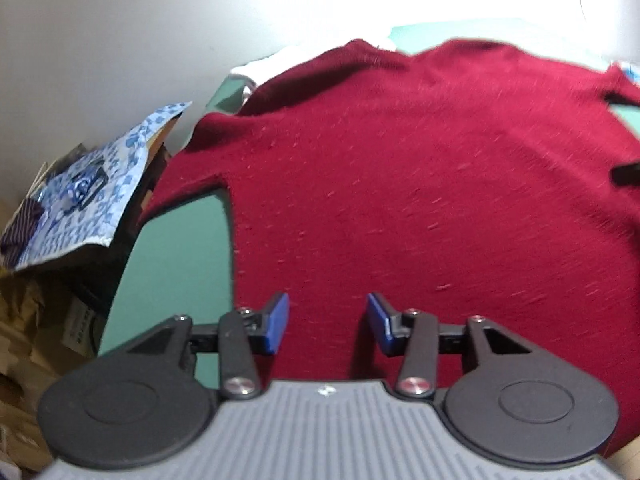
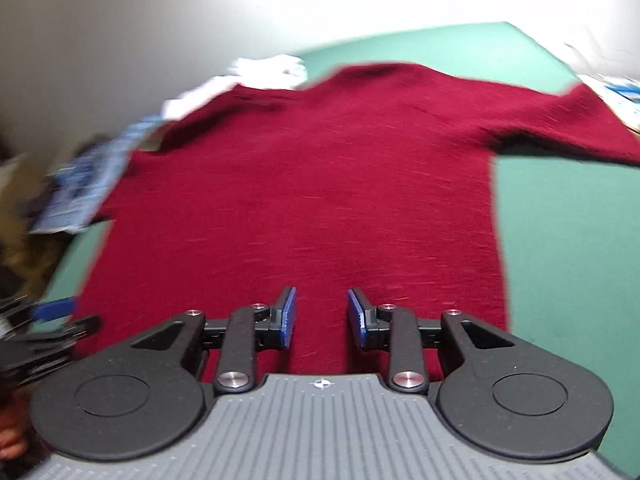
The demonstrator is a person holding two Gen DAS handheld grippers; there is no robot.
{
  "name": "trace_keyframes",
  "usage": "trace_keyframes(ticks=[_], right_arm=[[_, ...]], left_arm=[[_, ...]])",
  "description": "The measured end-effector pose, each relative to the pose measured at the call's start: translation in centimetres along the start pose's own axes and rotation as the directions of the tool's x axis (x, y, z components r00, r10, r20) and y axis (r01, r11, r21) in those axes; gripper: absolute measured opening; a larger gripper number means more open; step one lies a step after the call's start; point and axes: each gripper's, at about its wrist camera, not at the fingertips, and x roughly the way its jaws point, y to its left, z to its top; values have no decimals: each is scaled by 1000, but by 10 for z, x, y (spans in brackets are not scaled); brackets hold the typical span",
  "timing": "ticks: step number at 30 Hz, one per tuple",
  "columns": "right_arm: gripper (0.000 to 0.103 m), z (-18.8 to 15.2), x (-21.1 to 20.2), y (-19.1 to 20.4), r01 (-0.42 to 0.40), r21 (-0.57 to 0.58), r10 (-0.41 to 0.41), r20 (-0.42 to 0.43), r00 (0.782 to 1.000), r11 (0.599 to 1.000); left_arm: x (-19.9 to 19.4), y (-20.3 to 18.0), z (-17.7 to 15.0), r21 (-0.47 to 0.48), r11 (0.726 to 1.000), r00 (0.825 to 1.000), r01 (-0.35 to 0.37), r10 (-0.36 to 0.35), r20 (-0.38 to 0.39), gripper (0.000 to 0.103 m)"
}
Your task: Fold clothes
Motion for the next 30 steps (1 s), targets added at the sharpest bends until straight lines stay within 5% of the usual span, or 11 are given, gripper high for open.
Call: trace_keyframes(ticks=[2,4,7,10,14,18,20,23,26,30], right_arm=[[23,2,-6,-9,72,44,-73,20,997,996],[14,3,-13,-19,131,101,-134,31,990,986],[25,1,-20,-26,71,253,-84,40,996,965],[33,0,-7,-2,105,202,-111,18,994,974],[31,-5,-12,8,185,130,-192,44,980,974],[27,8,-22,-10,204,210,-213,20,977,956],[37,19,-41,-38,198,288,-226,67,972,937],[59,38,-74,-100,286,408,-356,108,928,867],[60,47,-98,-181,298,608,-427,76,901,736],[61,42,-94,-280,191,834,-356,8,934,518]], left_arm=[[3,11,2,27,1000,1000,13,-13,8,66],[6,23,3,53,998,1000,25,-26,15,63],[6,35,20,74,994,993,81,-87,79,58],[18,30,47,111,981,976,160,-174,130,58],[40,5,69,148,958,957,248,-265,114,59],[60,-19,80,163,937,943,308,-324,78,61],[63,-25,75,155,941,947,300,-314,71,63],[63,-31,69,118,958,960,261,-271,74,77],[64,-31,70,40,975,974,219,-220,45,90],[63,-34,72,-55,987,988,154,-153,10,94]])
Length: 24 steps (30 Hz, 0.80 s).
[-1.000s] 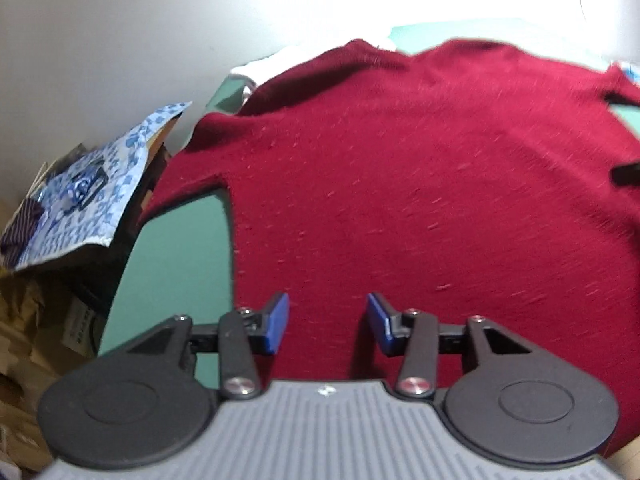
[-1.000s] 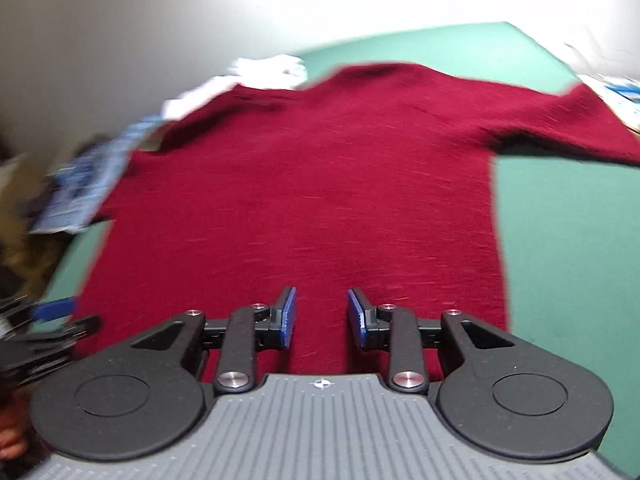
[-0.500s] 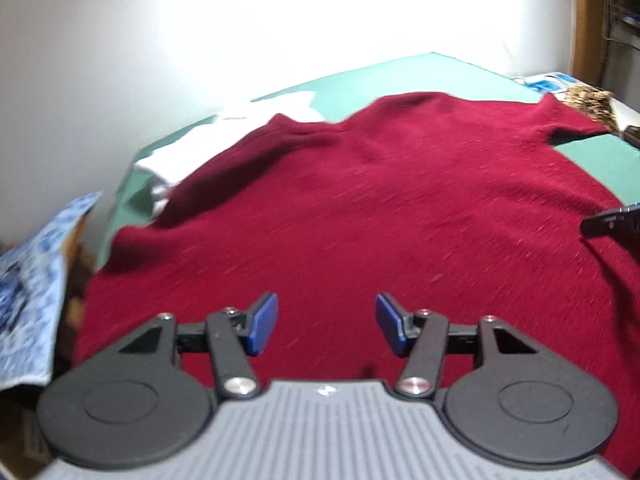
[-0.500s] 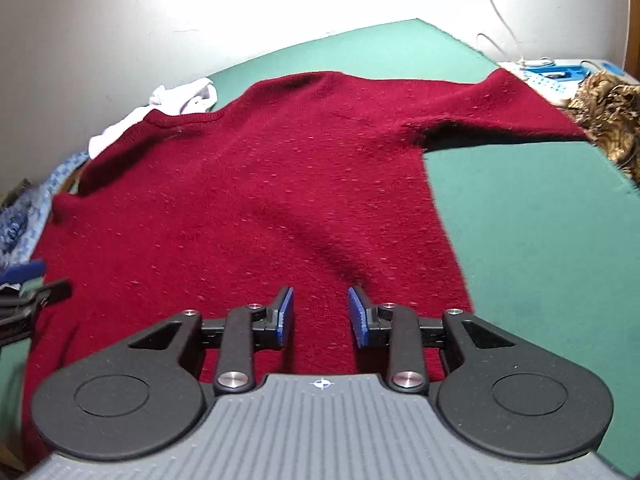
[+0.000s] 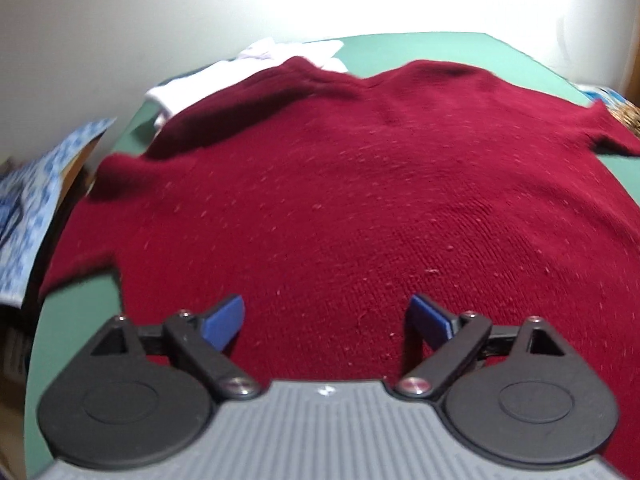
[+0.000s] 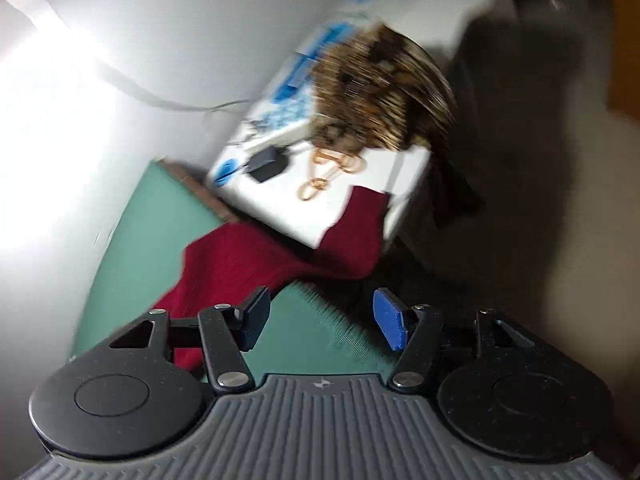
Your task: Fold clothes
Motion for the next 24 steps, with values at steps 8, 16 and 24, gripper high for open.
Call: trace_keyframes(ticks=[8,16,24], right_arm=[[72,20,113,-29,-62,365,157,-237,959,929],[7,40,142,-27,-212,459,296,-119,948,863],[6,67,81,30,-331,23,328,80,941,943]], left_arm=[[-7,-22,-1,-57,981,983,-185,184,-23,98],[-22,-37,22,-50,982,983,-181,179,-37,60],[-41,-70,86,-36,997,991,-74,78,113,86]])
